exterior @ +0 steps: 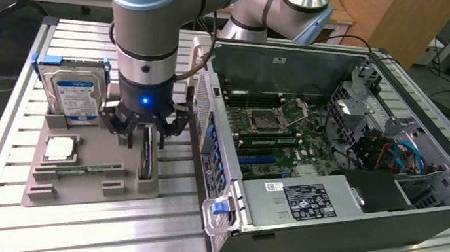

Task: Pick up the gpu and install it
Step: 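Pick up the gpu and move the gpu toward the slot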

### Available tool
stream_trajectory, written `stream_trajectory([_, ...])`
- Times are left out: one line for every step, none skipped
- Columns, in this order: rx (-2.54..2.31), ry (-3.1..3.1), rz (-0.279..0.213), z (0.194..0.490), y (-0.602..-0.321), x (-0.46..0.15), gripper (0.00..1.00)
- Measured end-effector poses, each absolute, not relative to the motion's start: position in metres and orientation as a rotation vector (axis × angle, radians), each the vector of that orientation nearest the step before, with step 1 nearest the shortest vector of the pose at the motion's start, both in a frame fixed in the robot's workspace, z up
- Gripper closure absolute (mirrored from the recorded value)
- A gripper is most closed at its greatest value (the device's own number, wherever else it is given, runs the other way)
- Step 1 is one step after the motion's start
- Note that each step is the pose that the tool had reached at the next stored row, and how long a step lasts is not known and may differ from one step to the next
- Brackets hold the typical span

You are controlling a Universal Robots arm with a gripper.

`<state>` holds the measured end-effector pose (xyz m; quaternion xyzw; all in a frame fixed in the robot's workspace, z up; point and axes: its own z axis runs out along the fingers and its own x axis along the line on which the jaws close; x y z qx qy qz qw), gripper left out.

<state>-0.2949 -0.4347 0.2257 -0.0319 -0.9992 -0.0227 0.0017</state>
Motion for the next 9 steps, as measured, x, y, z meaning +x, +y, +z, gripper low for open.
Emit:
stream_trajectory([-0.1, -3.135, -0.071, 0.2251, -0.4347, -0.295, 0.41])
stream_trajectory([-0.1, -3.135, -0.071, 0.2243, -0.4347, -0.295, 0.41])
stream_trajectory([-0.1, -3.134, -0.071, 0.2236, -0.4347, -0.295, 0.41])
stream_trajectory([-0.1, -3.134, -0.071, 0.2228, -0.4347, -0.2949, 0.41])
stream_trajectory([-0.1, -3.133, -0.071, 0.222, -0.4347, -0.2949, 0.41])
stream_trajectory([-0.1, -3.133, -0.071, 0.2213, -0.4347, -0.2949, 0.41])
stream_trajectory([-0.1, -3.132, -0.071, 0.2205, -0.4347, -0.2949, 0.41])
stream_trajectory([-0.1, -3.131, -0.071, 0.2198, -0.4347, -0.2949, 0.41])
stream_trajectory([-0.1, -3.131, -0.071, 0.2191, -0.4347, -0.2949, 0.41])
